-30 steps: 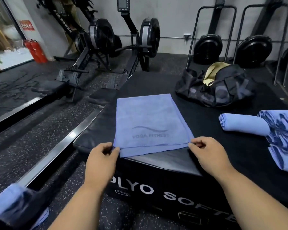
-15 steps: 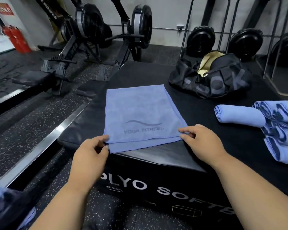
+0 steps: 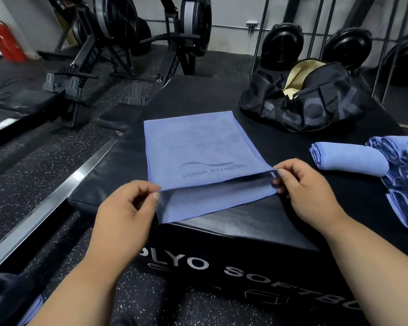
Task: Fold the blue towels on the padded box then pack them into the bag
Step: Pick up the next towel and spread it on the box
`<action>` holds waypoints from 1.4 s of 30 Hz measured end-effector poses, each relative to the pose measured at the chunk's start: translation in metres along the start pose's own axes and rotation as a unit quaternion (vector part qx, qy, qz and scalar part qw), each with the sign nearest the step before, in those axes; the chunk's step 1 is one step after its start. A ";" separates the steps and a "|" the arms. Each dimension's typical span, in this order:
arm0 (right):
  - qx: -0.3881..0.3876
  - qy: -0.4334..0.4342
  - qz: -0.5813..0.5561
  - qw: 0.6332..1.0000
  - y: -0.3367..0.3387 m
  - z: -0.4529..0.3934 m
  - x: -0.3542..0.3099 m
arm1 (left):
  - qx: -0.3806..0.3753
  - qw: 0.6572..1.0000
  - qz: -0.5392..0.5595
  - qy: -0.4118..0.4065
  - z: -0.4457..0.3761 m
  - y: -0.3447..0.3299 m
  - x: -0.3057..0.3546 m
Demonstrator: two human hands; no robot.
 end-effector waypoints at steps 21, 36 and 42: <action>-0.098 0.090 0.191 0.973 0.026 0.008 0.022 | -0.144 0.973 -0.141 -0.110 0.009 0.007 -0.027; -0.161 0.094 0.226 0.956 0.030 0.003 0.033 | -0.197 0.949 -0.161 -0.185 0.003 0.011 -0.034; -0.165 0.100 0.227 0.955 0.032 0.004 0.032 | -0.206 0.942 -0.208 -0.162 0.002 0.007 -0.041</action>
Point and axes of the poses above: each hand's wrist, its own z-axis away from the middle knuckle, its own y-axis out of the back of the hand, x = y × z, the point moved 2 cm from there along -z, towards the middle knuckle, and after that the axes turned 5 degrees about -x, right-handed, at the moved point
